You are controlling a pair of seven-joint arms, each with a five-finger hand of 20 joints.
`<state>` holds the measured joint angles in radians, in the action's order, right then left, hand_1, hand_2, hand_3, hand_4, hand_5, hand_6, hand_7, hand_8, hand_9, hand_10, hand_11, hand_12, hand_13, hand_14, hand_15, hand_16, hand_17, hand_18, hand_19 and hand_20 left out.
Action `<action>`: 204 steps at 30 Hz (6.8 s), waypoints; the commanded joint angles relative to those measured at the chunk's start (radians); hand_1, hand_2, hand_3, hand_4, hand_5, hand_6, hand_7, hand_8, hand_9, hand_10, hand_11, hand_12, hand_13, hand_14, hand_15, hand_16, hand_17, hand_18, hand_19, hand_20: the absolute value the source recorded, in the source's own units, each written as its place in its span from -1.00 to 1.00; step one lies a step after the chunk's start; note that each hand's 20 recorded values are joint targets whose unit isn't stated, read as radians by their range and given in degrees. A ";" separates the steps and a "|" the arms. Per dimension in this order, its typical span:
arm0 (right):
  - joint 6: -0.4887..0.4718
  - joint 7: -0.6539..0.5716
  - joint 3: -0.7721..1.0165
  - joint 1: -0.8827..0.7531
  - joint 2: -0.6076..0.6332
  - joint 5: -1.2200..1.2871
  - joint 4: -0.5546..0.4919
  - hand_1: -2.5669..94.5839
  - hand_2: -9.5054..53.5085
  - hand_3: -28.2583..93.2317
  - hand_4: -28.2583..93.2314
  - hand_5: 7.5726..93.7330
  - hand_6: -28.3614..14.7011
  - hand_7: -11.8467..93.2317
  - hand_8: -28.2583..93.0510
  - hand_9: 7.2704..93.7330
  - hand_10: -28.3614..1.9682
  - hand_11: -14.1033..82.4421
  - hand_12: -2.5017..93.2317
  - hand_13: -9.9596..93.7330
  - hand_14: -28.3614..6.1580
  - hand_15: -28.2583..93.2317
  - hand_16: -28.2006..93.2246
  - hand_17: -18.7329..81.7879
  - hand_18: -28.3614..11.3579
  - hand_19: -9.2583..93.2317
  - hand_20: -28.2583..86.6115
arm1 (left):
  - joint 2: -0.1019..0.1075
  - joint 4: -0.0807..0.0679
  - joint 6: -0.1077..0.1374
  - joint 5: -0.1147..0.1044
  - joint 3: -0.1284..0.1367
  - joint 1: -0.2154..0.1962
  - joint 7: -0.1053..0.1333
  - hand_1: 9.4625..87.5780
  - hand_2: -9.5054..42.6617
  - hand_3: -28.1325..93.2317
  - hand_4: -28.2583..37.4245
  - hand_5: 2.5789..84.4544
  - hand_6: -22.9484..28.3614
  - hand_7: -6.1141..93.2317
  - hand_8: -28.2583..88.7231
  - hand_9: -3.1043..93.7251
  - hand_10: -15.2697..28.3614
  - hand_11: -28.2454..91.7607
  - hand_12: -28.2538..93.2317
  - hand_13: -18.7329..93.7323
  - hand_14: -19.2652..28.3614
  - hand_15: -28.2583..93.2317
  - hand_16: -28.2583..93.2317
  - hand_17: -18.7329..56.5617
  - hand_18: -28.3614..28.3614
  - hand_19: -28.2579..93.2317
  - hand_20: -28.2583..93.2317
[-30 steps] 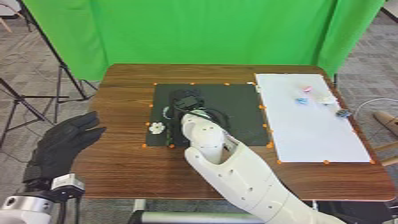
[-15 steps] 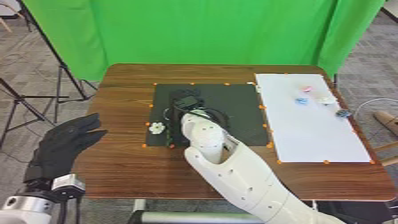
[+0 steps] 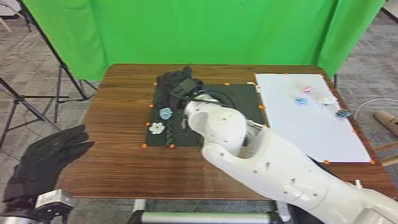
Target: Arrange flowers
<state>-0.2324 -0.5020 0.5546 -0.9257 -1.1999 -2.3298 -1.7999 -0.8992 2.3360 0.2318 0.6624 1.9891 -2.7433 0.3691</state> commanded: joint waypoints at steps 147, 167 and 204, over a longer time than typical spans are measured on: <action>0.342 -0.026 0.263 -0.202 0.480 -0.066 0.041 0.10 -0.90 0.69 -1.00 0.76 0.37 -0.40 -0.50 0.71 0.27 0.00 -0.22 0.50 0.17 0.65 -0.13 -0.10 -0.73 0.82 -0.17 | 0.017 -0.008 0.028 -0.025 -0.102 -0.007 0.063 -0.56 -0.51 0.81 -0.58 0.07 0.43 -0.62 -0.65 -0.17 0.69 0.04 -0.37 -0.20 0.95 0.35 -0.70 -0.75 0.76 0.39 -0.26; 0.225 0.108 0.151 -0.159 -0.015 -0.179 0.239 0.07 -0.92 0.71 -1.00 0.77 0.39 -0.40 -0.48 0.72 0.29 0.01 -0.22 0.49 0.18 0.65 -0.12 -0.13 -0.68 0.81 -0.17 | -0.011 -0.025 -0.014 0.005 -0.110 0.065 -0.008 -0.59 -0.50 0.83 -0.59 0.04 0.36 -0.57 -0.67 -0.17 0.60 0.02 -0.38 -0.18 0.87 0.31 -0.70 -0.74 0.75 0.38 -0.26; 0.104 0.074 0.184 -0.204 -0.140 -0.231 0.313 -0.09 -1.00 0.80 -1.00 0.57 0.27 -0.35 -0.55 0.51 0.23 0.07 -0.20 0.33 0.02 0.70 -0.13 -0.24 -0.72 0.73 -0.10 | 0.023 -0.056 -0.048 0.011 -0.124 0.157 -0.045 -0.60 -0.48 0.86 -0.59 -0.01 0.29 -0.46 -0.75 -0.18 0.52 0.05 -0.41 -0.17 0.75 0.26 -0.67 -0.73 0.73 0.35 -0.23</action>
<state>-0.0953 -0.4209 0.7273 -1.1340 -1.3248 -2.5657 -1.4775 -0.8756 2.2839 0.1965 0.6674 1.8680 -2.5872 0.3342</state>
